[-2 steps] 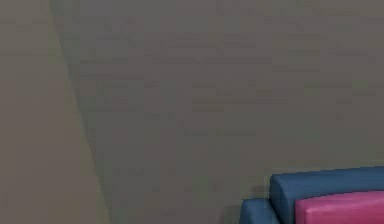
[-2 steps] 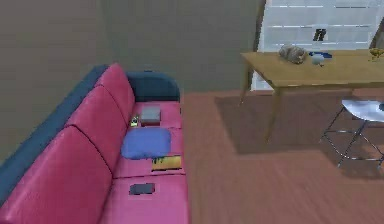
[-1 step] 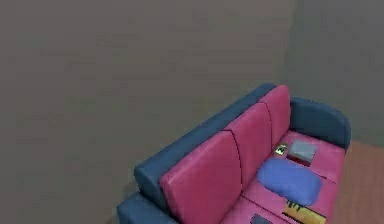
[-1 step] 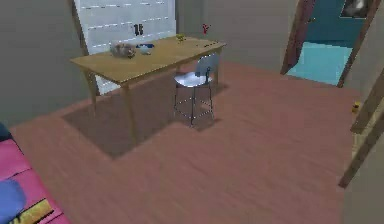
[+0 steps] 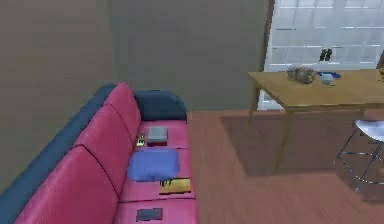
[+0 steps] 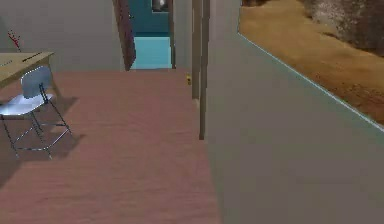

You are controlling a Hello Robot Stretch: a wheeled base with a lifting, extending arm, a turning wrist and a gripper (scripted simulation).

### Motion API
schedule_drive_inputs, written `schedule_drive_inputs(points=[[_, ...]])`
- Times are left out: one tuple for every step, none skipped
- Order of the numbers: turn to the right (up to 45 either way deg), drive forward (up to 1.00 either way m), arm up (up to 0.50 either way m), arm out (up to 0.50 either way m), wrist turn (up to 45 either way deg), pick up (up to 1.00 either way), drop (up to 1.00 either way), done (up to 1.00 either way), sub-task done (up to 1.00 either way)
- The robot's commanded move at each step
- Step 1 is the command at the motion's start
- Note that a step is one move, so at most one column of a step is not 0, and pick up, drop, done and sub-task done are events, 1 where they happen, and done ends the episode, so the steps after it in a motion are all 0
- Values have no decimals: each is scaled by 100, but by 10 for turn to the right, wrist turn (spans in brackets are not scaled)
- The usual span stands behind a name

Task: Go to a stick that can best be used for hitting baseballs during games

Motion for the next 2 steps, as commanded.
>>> schedule_drive_inputs(points=[[450,0,0,0,0,0,0,0,0],[300,0,0,0,0,0,0,0,0]])
